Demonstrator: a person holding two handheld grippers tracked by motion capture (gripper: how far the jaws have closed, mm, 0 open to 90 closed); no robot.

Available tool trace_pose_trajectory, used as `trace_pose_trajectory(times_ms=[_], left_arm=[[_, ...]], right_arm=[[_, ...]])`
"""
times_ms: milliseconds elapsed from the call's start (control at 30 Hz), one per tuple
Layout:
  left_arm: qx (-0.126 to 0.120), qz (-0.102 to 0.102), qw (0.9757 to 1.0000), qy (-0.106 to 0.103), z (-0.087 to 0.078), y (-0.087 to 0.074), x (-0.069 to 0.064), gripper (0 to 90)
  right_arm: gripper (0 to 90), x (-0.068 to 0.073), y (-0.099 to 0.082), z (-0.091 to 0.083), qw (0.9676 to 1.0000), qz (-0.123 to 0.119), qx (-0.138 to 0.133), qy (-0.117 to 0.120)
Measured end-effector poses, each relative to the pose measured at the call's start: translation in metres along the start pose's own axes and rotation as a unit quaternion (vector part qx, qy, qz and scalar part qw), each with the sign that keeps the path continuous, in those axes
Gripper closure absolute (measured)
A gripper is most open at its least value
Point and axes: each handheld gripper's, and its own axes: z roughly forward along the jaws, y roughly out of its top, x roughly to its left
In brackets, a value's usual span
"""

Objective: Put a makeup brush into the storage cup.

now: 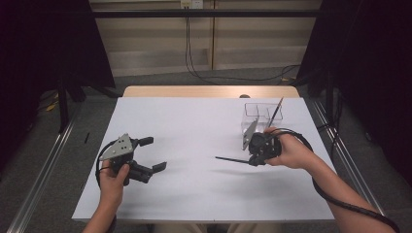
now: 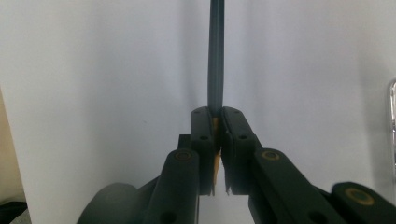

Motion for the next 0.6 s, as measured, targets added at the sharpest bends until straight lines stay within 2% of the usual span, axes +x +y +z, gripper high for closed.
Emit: trace_pose_trajectory(times_ms=[300,467,600], left_arm=[[0.012,0.001,0.9999,-0.005,0.004,0.002,0.0,1.0],[0.035,0.013,0.9993,-0.01,0.011,0.007,-0.002,1.0],[0.044,0.013,0.9988,-0.018,0.015,0.008,-0.004,1.1]], right_arm=[[84.2,0.009,0.011,0.003,0.9998,-0.018,-0.003,0.008],[84.2,0.011,0.016,0.006,0.9996,-0.026,-0.002,0.011],[84.2,0.011,0.016,0.006,0.9993,-0.034,0.0,0.011]])
